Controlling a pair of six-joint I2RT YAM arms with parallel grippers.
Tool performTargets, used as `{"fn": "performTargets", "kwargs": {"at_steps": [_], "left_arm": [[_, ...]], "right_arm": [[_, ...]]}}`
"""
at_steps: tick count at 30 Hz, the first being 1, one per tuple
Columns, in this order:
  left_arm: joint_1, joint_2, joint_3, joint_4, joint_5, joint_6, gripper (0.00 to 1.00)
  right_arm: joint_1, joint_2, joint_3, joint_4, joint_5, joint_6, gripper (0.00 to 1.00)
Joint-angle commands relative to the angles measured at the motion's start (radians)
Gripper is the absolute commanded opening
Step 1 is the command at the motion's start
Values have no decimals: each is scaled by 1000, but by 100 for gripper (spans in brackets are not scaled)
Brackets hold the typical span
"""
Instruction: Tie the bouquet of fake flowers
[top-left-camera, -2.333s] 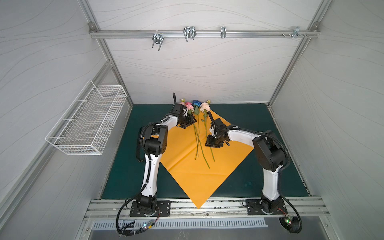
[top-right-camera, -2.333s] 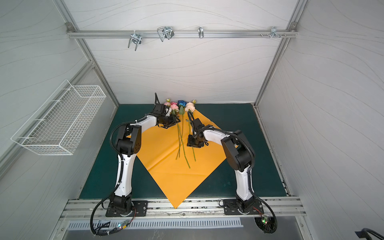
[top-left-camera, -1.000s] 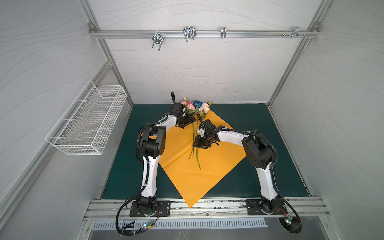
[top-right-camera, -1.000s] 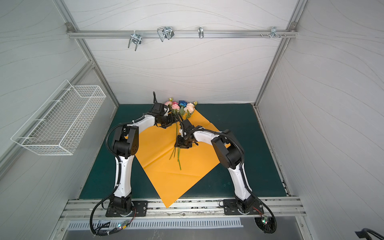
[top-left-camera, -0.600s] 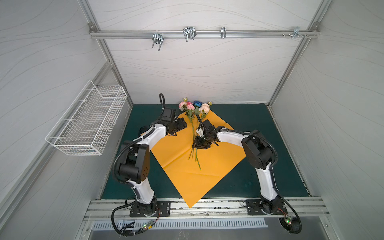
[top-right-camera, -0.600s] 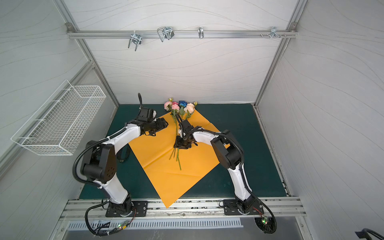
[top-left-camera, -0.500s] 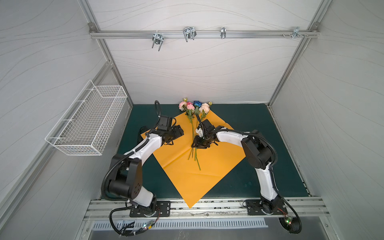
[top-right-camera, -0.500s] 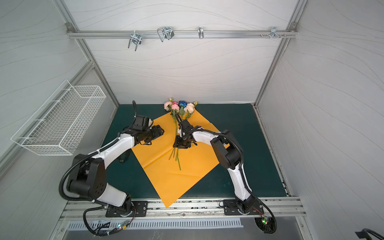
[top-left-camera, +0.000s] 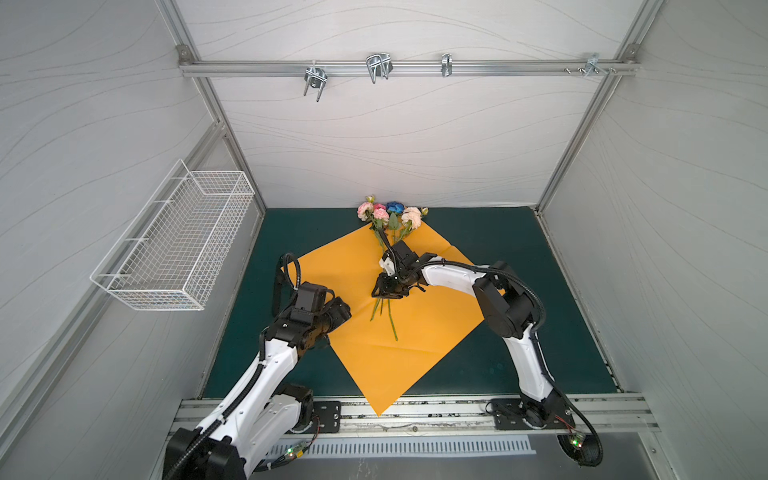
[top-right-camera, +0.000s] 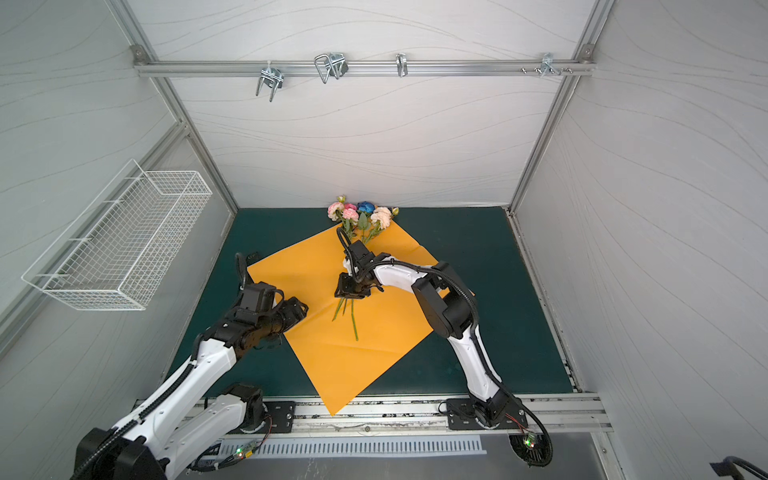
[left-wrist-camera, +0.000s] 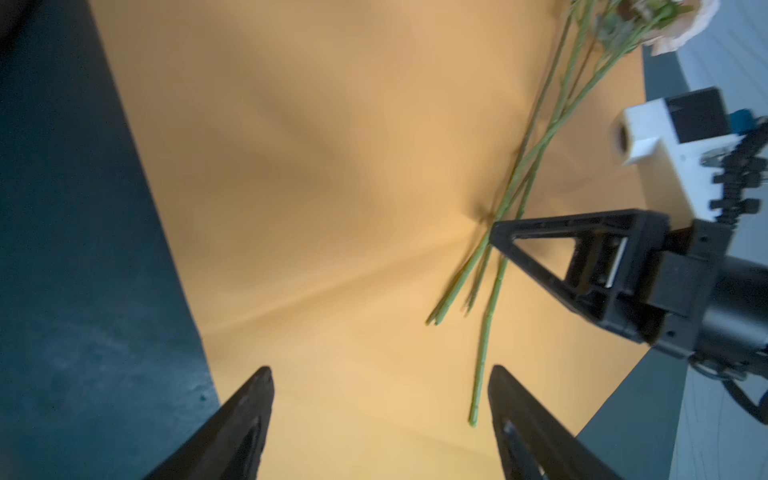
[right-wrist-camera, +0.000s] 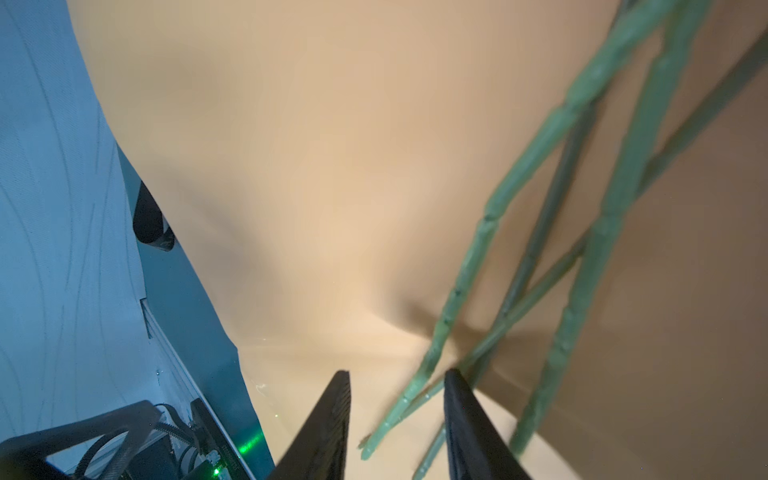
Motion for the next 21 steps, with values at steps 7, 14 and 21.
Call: {"fn": "performTargets", "kwargs": {"at_steps": [7,14,21], "left_arm": [[-6,-67,-42,-63,51,-69,82],[-6,-76,-87,-97,50,-133,79],[-9,-70,-152,-52,179,-173,79]], "right_arm": [[13,-171,-117,-46,17,-14,41],[77,-313,-237,-102,84,-134,40],[349,-553,-502,-187,526,-287,47]]}}
